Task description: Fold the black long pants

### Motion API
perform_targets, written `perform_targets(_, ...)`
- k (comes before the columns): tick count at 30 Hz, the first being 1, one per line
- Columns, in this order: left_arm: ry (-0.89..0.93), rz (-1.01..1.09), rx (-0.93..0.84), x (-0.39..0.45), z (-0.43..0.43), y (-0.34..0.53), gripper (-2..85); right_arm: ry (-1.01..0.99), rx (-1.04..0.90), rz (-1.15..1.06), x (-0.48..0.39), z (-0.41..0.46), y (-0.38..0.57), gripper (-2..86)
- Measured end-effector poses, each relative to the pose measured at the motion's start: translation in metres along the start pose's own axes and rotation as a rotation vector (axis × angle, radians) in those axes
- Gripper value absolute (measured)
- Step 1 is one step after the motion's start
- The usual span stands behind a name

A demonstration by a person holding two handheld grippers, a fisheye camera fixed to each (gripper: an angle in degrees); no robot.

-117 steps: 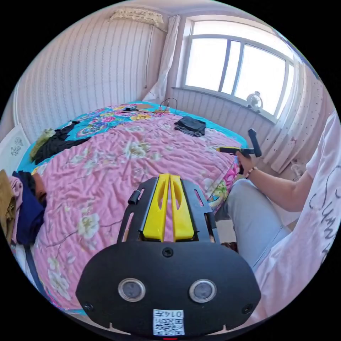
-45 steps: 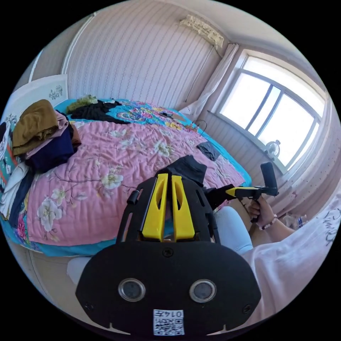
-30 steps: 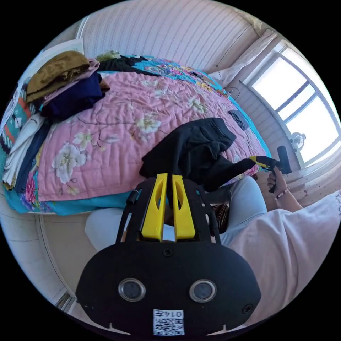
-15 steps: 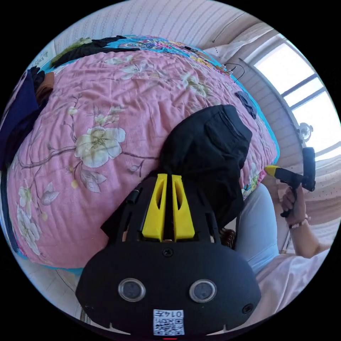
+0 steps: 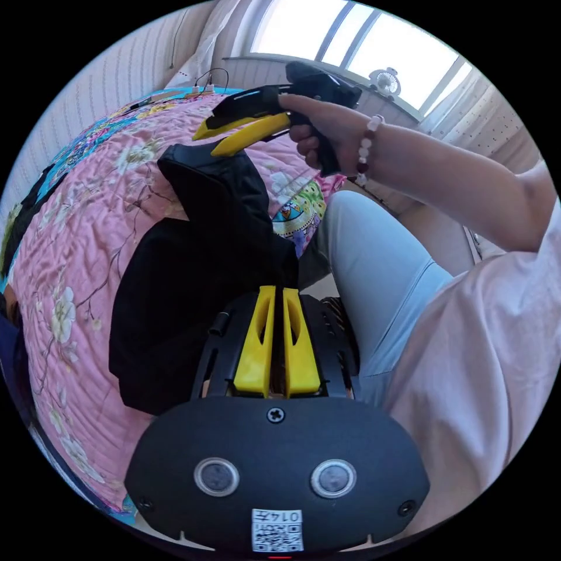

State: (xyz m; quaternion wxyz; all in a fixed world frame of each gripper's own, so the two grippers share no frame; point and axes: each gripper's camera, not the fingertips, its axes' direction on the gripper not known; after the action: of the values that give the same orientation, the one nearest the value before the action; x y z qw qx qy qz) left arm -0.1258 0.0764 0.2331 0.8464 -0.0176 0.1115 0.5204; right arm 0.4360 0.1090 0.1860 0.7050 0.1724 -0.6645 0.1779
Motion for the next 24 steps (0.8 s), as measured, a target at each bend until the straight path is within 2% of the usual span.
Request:
perform_targets(2, 0.036, 0.011, -0.011, 0.007, 0.003, -0.004, -0.6, 0.047, -0.044, 0.005, 0.005, 0.016, -0.011, 10.2)
perform_targets(5, 0.023, -0.014, -0.031, 0.013, 0.008, -0.009, -0.5, -0.031, -0.157, 0.033, 0.025, 0.039, -0.018, 5.6)
perform_targets(7, 0.027, -0.048, -0.044, 0.014, 0.007, -0.012, -0.6, -0.069, -0.114, 0.052, 0.044, 0.024, -0.010, 2.2)
perform_targets(11, 0.060, -0.075, -0.054, 0.016, 0.001, -0.015, -0.6, -0.111, -0.069, 0.088, 0.082, -0.013, 0.011, 1.1)
perform_targets(17, 0.071, -0.113, -0.081, 0.025, -0.008, -0.025, -0.4, -0.274, 0.003, 0.175, 0.151, -0.079, 0.063, 0.5)
perform_targets(24, -0.144, -0.078, -0.054, 0.046, -0.030, -0.058, -0.5, -0.287, 0.035, 0.169, 0.176, -0.139, 0.105, 0.4)
